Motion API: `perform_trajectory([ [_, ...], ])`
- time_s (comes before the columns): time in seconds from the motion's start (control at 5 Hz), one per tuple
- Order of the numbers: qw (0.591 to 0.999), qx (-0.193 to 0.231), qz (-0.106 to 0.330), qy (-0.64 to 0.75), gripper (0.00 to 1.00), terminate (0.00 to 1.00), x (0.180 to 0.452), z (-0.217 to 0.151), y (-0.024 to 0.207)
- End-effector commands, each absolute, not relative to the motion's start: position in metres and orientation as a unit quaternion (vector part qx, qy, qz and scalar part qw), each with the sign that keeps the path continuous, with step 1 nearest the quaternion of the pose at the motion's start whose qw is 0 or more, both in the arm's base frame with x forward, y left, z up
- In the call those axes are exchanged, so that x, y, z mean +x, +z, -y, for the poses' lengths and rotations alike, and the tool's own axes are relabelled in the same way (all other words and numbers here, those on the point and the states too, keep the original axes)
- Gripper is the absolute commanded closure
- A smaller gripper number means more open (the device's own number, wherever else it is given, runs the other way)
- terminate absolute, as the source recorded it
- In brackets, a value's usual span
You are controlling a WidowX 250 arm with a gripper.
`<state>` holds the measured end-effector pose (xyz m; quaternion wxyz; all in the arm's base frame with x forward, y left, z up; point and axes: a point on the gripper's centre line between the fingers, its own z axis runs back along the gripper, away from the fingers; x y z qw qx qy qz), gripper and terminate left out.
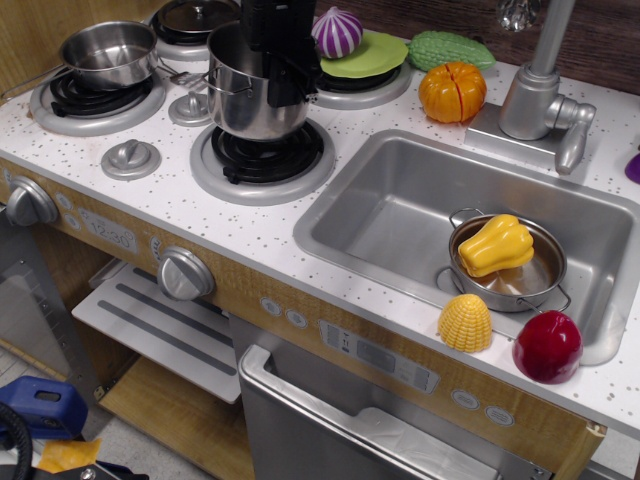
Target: Put pot on stove which is near stove
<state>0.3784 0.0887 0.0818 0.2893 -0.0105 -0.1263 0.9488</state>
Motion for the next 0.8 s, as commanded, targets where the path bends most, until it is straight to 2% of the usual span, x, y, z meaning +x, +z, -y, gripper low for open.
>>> perform_trajectory([
  [0.0,0.279,-0.054,0.142,0.948,1.0,0.0,0.38,-0.078,0.111],
  [0.2,0.266,-0.064,0.136,0.952,1.0,0.0,0.378,-0.072,0.103],
  [0.6,0.27,-0.081,0.149,0.948,1.0,0.0,0.375,-0.082,0.089],
])
